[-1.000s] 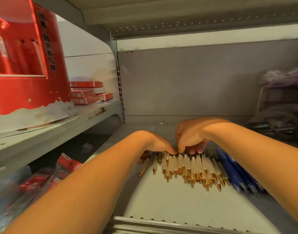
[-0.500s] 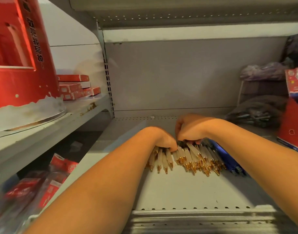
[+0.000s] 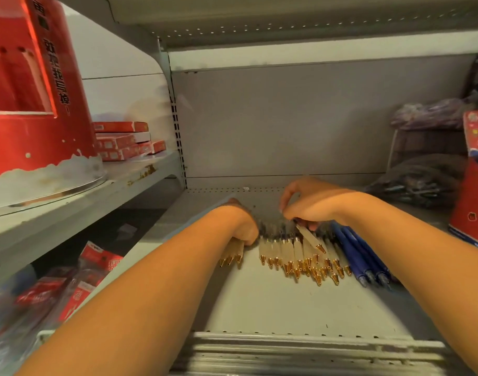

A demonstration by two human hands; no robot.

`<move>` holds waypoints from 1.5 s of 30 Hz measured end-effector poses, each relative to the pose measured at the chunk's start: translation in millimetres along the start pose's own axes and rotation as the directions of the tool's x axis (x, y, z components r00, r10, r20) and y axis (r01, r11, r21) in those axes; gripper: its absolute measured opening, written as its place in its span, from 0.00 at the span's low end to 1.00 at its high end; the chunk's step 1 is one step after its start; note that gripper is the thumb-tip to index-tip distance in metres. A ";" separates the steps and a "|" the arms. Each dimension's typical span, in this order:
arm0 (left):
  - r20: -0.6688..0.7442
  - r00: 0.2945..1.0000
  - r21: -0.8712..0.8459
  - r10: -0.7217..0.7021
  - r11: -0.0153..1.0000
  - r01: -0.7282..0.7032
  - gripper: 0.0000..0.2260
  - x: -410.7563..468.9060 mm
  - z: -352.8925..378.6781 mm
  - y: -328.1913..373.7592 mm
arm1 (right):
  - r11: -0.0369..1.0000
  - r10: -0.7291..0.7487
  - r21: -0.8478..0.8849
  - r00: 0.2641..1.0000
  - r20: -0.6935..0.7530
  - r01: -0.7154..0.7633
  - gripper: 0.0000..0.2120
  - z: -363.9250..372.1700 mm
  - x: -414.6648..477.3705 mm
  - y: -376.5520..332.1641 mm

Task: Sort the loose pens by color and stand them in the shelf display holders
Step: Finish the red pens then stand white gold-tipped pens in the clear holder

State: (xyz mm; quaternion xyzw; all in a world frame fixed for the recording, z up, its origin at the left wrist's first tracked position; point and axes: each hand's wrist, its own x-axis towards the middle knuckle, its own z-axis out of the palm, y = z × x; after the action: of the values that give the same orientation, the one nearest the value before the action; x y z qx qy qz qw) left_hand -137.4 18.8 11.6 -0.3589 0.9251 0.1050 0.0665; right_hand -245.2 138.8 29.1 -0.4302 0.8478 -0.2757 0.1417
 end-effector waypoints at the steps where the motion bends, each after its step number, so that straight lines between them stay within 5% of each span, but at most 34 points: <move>1: -0.011 1.000 -0.012 -0.007 1.000 0.007 0.21 -0.5 -0.3 -1.4 | 1.000 0.005 0.024 1.000 -0.004 -0.005 0.06 -1.1 0.5 0.8; 4: -0.004 0.999 -0.105 -0.048 0.993 0.048 0.18 1.3 -0.7 -5.1 | 0.997 0.004 0.082 0.999 -0.036 -0.001 0.07 -3.8 2.5 1.3; 8: -0.010 0.997 -0.292 -0.075 0.954 0.069 0.03 -1.4 -6.0 -11.4 | 0.986 -0.005 0.166 0.996 -0.091 0.020 0.07 -4.7 2.4 1.8; 13: -0.043 0.998 -0.603 -0.040 0.798 0.006 0.07 -7.2 -9.3 -17.8 | 0.929 0.022 0.367 0.983 -0.184 0.048 0.07 -11.2 -3.9 -4.8; 18: -0.189 0.980 -0.867 0.062 0.458 -0.196 0.13 -26.8 -19.4 -8.6 | 0.639 0.020 0.755 0.977 -0.211 0.151 0.12 -22.0 -24.4 -14.5; 24: -0.273 0.935 -0.936 0.227 0.161 -0.312 0.11 -56.1 -23.7 19.7 | 0.203 0.054 0.931 0.946 -0.319 0.303 0.09 -38.2 -66.1 -10.9; 31: -0.389 0.763 -0.904 0.516 -0.056 -0.423 0.09 -94.0 -15.2 87.8 | 0.315 0.082 0.830 0.858 -0.507 0.460 0.13 -57.5 -133.8 24.9; 36: -0.438 0.660 -0.888 0.610 -0.180 -0.423 0.19 -128.3 -1.8 147.1 | 0.335 0.143 0.805 0.818 -0.558 0.491 0.18 -79.4 -195.8 72.9; 41: -0.468 0.586 -0.864 0.661 -0.205 -0.459 0.16 -165.1 17.4 225.0 | 0.337 0.182 0.778 0.774 -0.607 0.530 0.22 -112.2 -266.0 123.0; 45: -0.494 0.555 -0.846 0.669 -0.223 -0.483 0.14 -201.1 39.4 292.3 | 0.384 0.179 0.764 0.770 -0.612 0.519 0.17 -144.6 -320.0 170.2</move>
State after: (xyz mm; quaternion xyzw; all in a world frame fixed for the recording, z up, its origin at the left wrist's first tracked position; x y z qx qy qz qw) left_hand -186.2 369.7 56.0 0.1748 0.6687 0.7036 -0.1648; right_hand -236.5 528.5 46.6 -0.2584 0.4986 -0.8264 0.0405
